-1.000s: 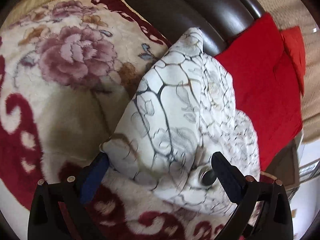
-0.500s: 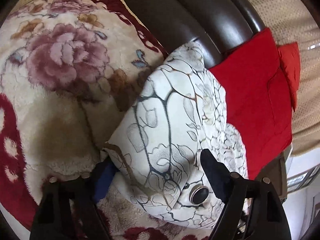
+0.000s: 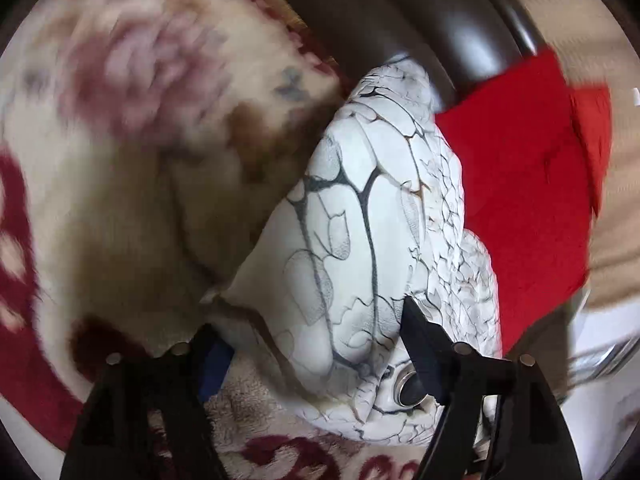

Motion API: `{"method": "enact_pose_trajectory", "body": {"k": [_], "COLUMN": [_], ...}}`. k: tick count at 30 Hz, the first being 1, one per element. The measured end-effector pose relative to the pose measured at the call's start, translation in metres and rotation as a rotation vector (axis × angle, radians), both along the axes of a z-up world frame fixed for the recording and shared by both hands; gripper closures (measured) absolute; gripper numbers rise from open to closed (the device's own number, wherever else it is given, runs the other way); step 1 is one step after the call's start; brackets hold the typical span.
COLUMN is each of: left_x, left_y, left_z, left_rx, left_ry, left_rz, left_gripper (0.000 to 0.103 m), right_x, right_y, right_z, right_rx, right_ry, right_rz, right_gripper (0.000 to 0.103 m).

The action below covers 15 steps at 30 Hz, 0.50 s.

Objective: Fold large clothes

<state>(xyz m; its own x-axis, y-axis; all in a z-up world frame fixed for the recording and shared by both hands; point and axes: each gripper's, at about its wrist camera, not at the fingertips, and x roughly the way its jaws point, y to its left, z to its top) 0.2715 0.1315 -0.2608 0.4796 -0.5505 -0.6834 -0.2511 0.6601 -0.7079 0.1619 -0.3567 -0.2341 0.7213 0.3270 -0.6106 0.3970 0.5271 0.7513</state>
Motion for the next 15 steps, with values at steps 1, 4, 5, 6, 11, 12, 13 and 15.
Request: {"method": "enact_pose_trajectory", "body": {"k": [1,4,5,6,11,12,13,15], "left_x": [0.0,0.003,0.004,0.006,0.01,0.009,0.006,0.0], "left_y": [0.003,0.004,0.003,0.002,-0.016,-0.016,-0.016,-0.014], "left_z": [-0.001,0.004,0.004,0.005,0.008,0.012,0.018,0.029], "left_rx": [-0.02,-0.046,-0.055,-0.064,-0.022,-0.019,-0.015,-0.008], "left_ry": [-0.004,-0.012,-0.021,-0.031,-0.084,-0.096,-0.118,-0.154], "left_rz": [0.011,0.004,-0.001,-0.009,-0.048,-0.051,-0.057,-0.067], "left_gripper": [0.025,0.025,0.027,0.027,0.073,0.077,0.079,0.082], "right_x": [0.0,0.003,0.005,0.009,0.033,0.033,0.032,0.029], "right_y": [-0.004,-0.012,-0.013,-0.015,0.005,0.007,0.011,0.018], "right_z": [-0.002,-0.007,-0.009,-0.013,-0.002,0.004,0.011,0.029], "right_rx": [0.046,0.141,0.158,0.163,0.018,-0.013,-0.051,-0.124], "right_ry": [0.004,-0.016,-0.024,-0.028,-0.017,-0.029,-0.04,-0.064], "right_rz": [-0.012,-0.047,-0.058,-0.061,0.003,0.015,0.022,0.035], "right_gripper": [0.052,0.032,0.03,0.03,0.054,0.068,0.071,0.074]}}
